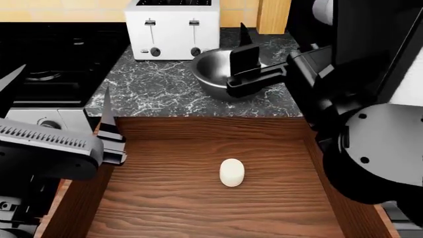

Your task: Place the bar in the bowl and close the drawer.

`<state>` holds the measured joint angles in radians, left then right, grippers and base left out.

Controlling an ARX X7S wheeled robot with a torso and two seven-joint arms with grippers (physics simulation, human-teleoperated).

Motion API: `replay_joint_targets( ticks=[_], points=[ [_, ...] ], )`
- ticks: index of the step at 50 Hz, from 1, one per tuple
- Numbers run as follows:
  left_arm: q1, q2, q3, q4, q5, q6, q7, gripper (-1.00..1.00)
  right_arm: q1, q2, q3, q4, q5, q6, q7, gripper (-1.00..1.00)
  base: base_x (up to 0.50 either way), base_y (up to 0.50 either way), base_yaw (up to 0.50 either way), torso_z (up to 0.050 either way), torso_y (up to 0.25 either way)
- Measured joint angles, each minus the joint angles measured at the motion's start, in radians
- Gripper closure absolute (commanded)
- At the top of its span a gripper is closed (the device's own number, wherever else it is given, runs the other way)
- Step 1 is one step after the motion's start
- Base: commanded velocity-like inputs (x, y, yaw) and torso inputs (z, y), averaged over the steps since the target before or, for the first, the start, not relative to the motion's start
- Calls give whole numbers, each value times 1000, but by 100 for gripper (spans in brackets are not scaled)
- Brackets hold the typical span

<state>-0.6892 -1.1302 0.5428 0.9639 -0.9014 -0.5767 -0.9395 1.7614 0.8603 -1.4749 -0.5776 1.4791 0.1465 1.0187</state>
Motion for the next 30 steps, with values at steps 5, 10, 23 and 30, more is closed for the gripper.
replay_joint_targets(
  ticks=[5, 10, 23, 30],
  points=[
    [7, -5, 0, -1, 3, 8, -1, -100, -14, 37, 7, -53, -6, -17, 31, -100, 0, 0, 0, 0, 0],
    [14, -9, 1, -1, 7, 16, -3, -100, -22, 63, 12, -94, -13, -27, 55, -100, 0, 0, 0, 0, 0],
    [25, -15, 3, -6, 15, 30, -5, -100, -36, 111, 19, -160, -23, -33, 101, -100, 0, 0, 0, 0, 0],
    [25, -17, 3, -7, 15, 34, -4, -100, -40, 132, 19, -180, -20, -28, 124, -100, -153, 44, 0, 0, 0]
  ],
)
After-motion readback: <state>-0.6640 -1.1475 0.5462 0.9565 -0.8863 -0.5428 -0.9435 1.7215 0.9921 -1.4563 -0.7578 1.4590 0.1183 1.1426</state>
